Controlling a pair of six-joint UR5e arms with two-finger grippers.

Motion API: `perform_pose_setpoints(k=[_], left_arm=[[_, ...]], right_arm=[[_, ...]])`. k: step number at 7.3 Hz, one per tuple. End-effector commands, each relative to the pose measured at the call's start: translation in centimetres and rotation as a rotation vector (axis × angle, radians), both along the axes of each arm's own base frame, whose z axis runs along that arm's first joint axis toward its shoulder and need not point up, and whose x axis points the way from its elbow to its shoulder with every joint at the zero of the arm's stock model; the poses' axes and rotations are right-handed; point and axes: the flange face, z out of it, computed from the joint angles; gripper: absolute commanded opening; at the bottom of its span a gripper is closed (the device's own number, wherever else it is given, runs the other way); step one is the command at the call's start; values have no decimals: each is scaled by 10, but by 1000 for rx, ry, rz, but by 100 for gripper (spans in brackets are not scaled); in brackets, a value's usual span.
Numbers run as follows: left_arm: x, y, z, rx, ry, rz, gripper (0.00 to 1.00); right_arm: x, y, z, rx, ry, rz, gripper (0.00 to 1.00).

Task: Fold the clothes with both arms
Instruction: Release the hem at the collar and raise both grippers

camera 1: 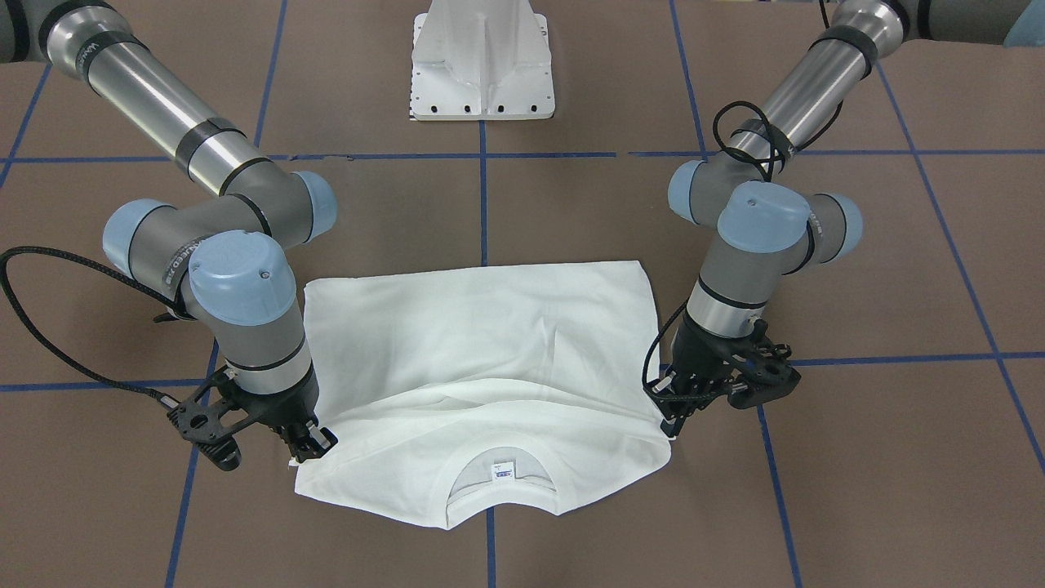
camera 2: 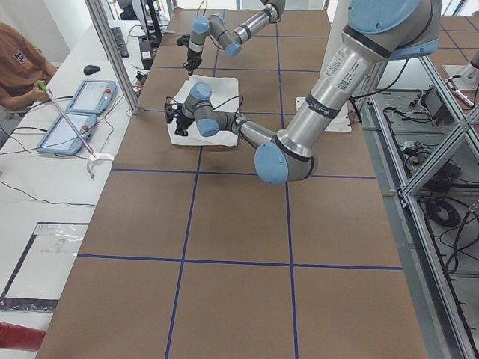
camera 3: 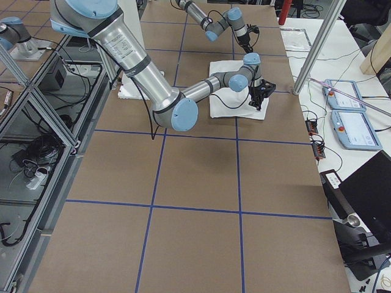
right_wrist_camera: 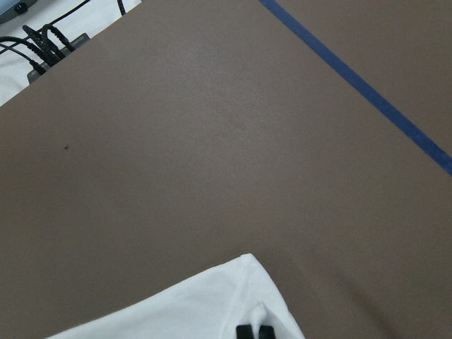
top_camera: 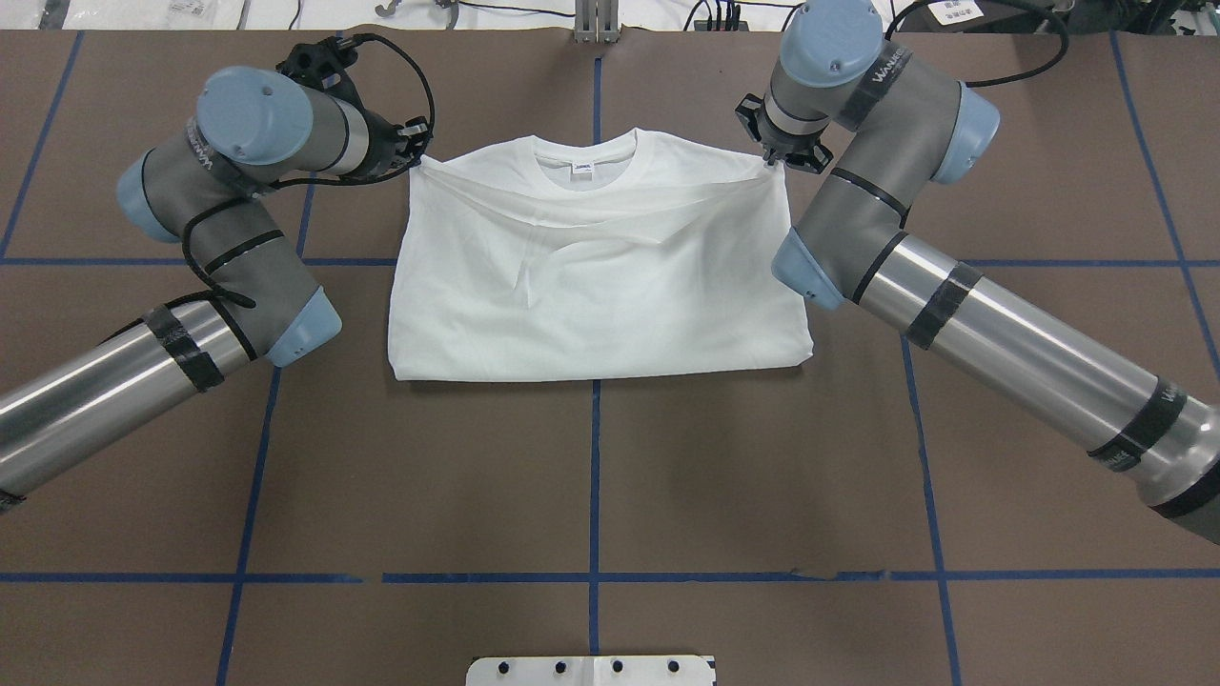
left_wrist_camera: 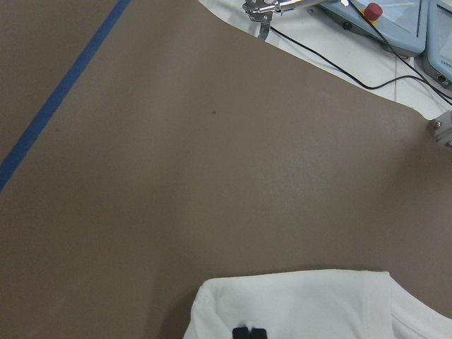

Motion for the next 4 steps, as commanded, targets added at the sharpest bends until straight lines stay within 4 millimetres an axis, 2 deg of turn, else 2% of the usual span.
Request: perform_pose_setpoints(k=[1, 4], left_arm=[[1, -2, 8, 5, 1, 1, 0], [-3, -5, 12, 1, -2, -5, 0]], right_arm=[[-6, -6, 1, 0, 2, 1, 0], [-9, -7, 3, -5, 7, 0, 0]])
